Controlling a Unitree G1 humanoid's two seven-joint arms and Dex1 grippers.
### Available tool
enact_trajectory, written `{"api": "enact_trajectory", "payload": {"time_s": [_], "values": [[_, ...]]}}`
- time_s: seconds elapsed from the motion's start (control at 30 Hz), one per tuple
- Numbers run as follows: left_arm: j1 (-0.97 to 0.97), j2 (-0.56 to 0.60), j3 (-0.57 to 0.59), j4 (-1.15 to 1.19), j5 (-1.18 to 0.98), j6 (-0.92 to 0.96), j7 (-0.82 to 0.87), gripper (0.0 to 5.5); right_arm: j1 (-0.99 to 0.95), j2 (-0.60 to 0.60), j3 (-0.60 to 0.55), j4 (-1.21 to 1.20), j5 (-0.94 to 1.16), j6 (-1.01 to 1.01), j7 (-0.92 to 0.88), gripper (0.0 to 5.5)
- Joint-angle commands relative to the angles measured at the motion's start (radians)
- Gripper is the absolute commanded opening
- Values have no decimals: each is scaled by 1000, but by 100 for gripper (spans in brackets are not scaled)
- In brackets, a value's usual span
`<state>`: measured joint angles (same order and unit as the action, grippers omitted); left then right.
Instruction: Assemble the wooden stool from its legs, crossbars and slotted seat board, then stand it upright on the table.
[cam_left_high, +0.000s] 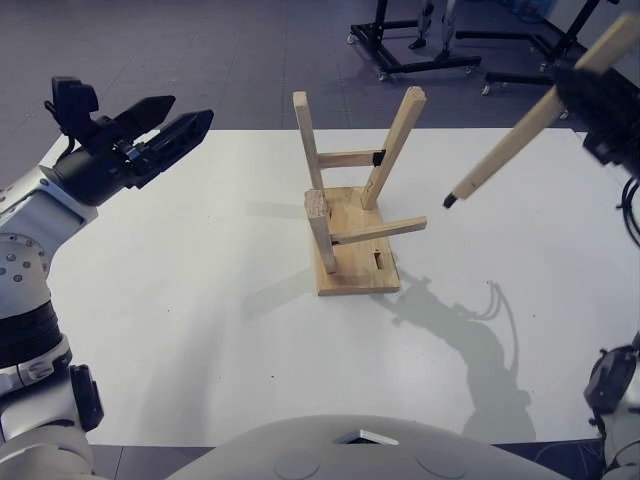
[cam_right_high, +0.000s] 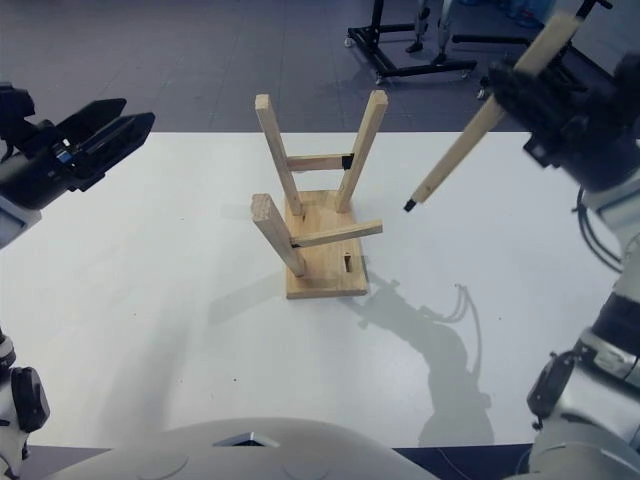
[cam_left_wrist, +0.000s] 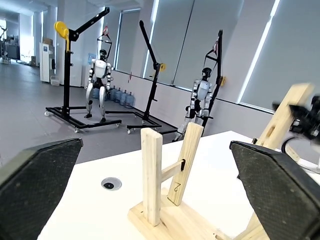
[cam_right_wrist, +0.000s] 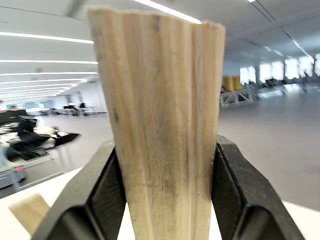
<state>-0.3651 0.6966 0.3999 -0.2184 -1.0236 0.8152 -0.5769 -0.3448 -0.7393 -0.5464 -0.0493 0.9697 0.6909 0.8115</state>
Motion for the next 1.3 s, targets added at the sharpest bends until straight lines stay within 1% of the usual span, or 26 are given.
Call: {"api": "enact_trajectory", "payload": {"time_s": [0.03,0.13,0.23,0.33,0.43,0.47,0.6,0.8,1.07,1.3], "values": [[-7,-7,-24,22,29,-5,-10,540,57,90,69,15,-104,-134,23,209],[-6,-16,-36,16,33,4,-11,540,64,131,92,26,-136,-185,27,209],[2,-16,-43,10,33,8,-10,540,65,128,88,44,-92,-116,27,209],[10,-14,-47,7,39,8,-12,540,71,121,58,56,-11,-66,95,209],[15,-13,-53,11,48,4,-20,540,87,103,96,50,-35,-64,144,209],[18,-14,-55,11,52,2,-23,540,83,114,106,48,-34,-66,154,209],[18,-15,-61,13,64,4,-34,540,62,166,150,48,-75,-152,189,209],[10,-13,-76,24,74,8,-51,540,30,238,139,127,-49,-232,254,209],[1,-7,-97,43,89,13,-75,540,31,241,172,300,-96,-318,494,209],[-38,-1,-118,63,99,40,-96,540,-31,282,220,418,-149,-415,635,209]]}}
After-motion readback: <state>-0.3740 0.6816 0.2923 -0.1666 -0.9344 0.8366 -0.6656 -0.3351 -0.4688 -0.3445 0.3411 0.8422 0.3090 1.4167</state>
